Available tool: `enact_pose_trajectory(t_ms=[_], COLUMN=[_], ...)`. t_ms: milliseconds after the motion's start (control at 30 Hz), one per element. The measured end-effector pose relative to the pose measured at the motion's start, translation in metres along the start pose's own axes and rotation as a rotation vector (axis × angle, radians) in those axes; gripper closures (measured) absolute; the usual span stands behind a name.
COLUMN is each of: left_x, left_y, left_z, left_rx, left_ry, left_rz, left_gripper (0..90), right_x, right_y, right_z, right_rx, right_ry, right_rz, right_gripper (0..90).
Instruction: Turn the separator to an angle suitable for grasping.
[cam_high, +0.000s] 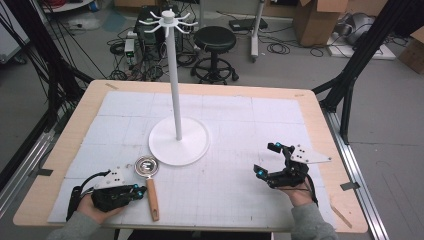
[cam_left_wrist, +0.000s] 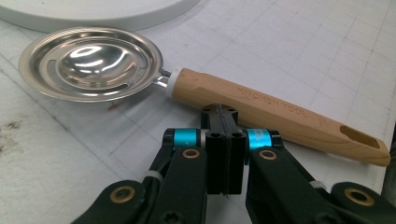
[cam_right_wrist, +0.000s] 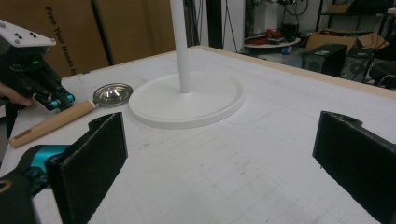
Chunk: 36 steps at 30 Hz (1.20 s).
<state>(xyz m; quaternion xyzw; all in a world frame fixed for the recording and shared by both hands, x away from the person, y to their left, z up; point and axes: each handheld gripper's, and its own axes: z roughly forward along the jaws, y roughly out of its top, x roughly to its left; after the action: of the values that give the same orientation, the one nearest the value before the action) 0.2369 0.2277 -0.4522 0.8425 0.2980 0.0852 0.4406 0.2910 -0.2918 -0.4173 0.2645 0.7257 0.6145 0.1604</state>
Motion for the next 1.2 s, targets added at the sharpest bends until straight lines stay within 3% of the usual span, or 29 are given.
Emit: enact_pose_trajectory(t_ms=[567, 1100, 1167, 1200], left_x=[-0.008, -0.009, -0.009, -0.010], left_y=[0.015, 0.018, 0.017, 0.017], left_z=[0.016, 0.021, 0.021, 0.019], left_rx=[0.031, 0.023, 0.024, 0.008], left_ry=[0.011, 0.014, 0.007, -0.032], left_rz=[0.026, 0.017, 0.022, 0.042], left_gripper=[89.7, 89.6, 89.6, 89.6], right_x=[0.000, 0.000, 0.000, 0.000], right_y=[0.000, 0.000, 0.000, 0.000], right_z=[0.000, 0.000, 0.000, 0.000], right_rx=[-0.007, -0.001, -0.002, -0.002], right_ry=[-0.002, 0.002, 0.001, 0.002], right_rz=[-0.003, -0.002, 0.001, 0.003], right_gripper=[2.2, 2.1, 2.2, 2.2])
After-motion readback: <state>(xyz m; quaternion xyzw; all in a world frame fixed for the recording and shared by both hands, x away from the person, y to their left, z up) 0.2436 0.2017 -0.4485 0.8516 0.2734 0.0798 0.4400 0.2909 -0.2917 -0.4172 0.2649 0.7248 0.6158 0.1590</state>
